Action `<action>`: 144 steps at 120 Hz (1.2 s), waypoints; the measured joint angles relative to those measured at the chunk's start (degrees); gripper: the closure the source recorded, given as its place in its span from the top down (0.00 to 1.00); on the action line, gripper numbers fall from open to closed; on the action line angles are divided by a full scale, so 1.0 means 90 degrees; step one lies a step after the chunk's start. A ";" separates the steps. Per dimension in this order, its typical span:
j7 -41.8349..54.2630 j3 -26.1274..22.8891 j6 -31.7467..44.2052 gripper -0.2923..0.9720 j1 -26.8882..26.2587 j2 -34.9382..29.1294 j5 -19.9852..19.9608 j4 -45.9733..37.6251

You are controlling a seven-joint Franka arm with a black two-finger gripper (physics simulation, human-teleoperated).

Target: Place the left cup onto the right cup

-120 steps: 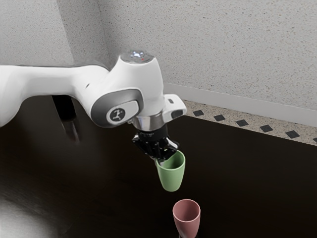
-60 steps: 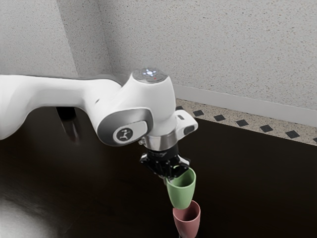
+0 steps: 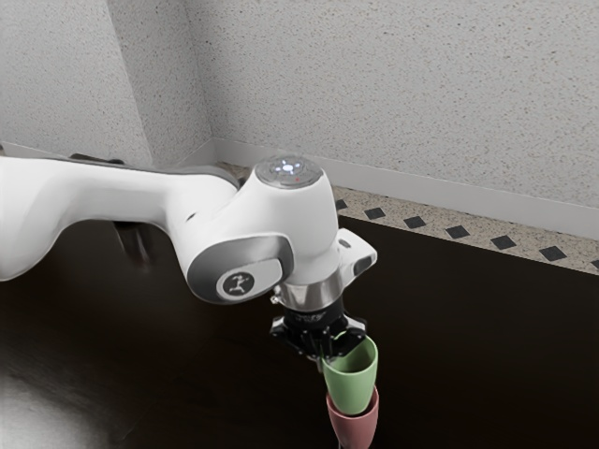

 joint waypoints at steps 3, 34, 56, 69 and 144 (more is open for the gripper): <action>-0.0038 -0.0005 0.0023 0.15 -0.0003 0.0007 0.0000 -0.0005; -0.0330 -0.0037 0.0270 0.29 0.0048 0.0038 -0.0008 -0.0232; -0.0438 -0.0037 0.0315 0.56 0.0065 -0.0003 0.0023 -0.0285; -0.0489 -0.0034 0.0268 0.64 0.0052 -0.0068 0.0135 -0.0252; 0.1375 0.2269 -0.1433 0.76 -0.0082 -0.0064 0.0667 0.2096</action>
